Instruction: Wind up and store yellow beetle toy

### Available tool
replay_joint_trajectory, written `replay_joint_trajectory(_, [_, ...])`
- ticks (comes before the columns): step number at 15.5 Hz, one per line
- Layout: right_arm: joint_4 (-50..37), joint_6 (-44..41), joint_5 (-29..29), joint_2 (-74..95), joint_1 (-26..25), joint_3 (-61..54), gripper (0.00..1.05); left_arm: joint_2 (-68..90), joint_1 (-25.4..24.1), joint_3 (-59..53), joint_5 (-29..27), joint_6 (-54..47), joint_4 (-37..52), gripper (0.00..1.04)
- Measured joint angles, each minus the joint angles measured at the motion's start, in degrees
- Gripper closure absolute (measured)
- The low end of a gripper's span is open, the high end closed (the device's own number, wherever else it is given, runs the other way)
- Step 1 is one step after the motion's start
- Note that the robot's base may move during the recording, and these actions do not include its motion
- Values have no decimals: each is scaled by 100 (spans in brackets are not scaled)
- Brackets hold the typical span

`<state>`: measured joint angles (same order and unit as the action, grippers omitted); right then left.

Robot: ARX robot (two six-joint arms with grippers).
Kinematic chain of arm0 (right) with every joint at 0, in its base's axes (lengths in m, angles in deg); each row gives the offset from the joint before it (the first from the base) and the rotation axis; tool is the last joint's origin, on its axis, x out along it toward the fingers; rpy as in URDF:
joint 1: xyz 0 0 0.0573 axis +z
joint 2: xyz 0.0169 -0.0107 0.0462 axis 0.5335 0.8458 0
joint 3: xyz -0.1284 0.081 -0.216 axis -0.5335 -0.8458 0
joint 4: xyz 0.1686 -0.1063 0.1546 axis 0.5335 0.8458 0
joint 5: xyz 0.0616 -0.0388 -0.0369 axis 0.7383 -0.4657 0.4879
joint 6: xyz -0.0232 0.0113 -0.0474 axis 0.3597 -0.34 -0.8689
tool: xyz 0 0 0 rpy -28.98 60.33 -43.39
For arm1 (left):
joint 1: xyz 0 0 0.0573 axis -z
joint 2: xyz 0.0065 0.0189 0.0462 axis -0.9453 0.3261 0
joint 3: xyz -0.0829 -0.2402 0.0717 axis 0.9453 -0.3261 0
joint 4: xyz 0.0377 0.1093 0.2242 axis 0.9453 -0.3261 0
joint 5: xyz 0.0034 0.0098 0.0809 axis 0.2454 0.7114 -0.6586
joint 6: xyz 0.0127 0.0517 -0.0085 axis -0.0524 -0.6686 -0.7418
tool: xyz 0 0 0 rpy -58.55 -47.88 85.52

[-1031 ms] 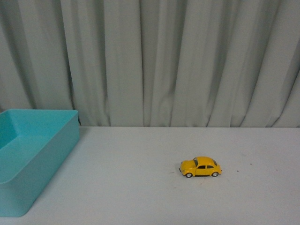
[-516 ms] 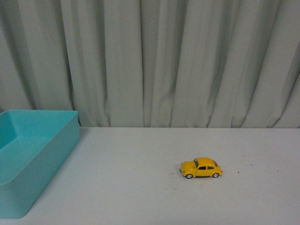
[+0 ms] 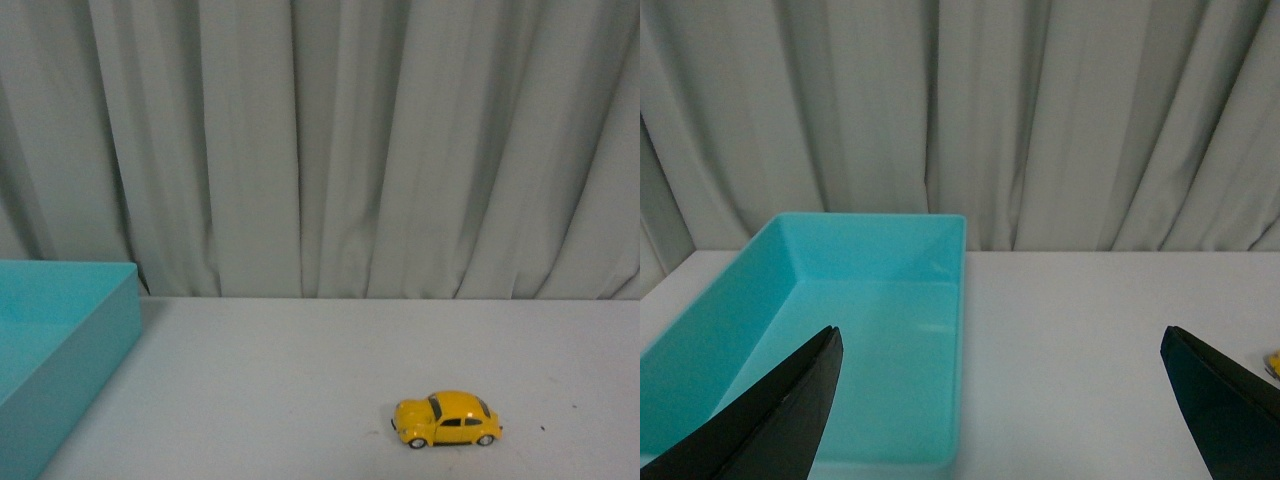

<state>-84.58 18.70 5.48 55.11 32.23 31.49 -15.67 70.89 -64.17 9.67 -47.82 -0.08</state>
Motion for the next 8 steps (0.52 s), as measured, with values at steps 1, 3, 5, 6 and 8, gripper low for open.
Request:
replay_joint_trajectory(1, [-9, -2, 0, 0, 0, 0, 7, 0, 0, 0, 2, 0, 15, 7])
replay_joint_trajectory(3, [-26, -2, 0, -2, 0, 0, 7, 0, 0, 0, 0, 0, 9, 7])
replay_joint_trajectory(5, [0, -2, 0, 2, 0, 0, 7, 13, 0, 0, 0, 0, -15, 7])
replay_joint_trajectory(6, [-4, 0, -2, 0, 0, 0, 7, 9, 0, 0, 0, 0, 7, 7])
replay_joint_trajectory(8, [-2, 0, 0, 0, 0, 0, 7, 9, 0, 0, 0, 0, 2, 7])
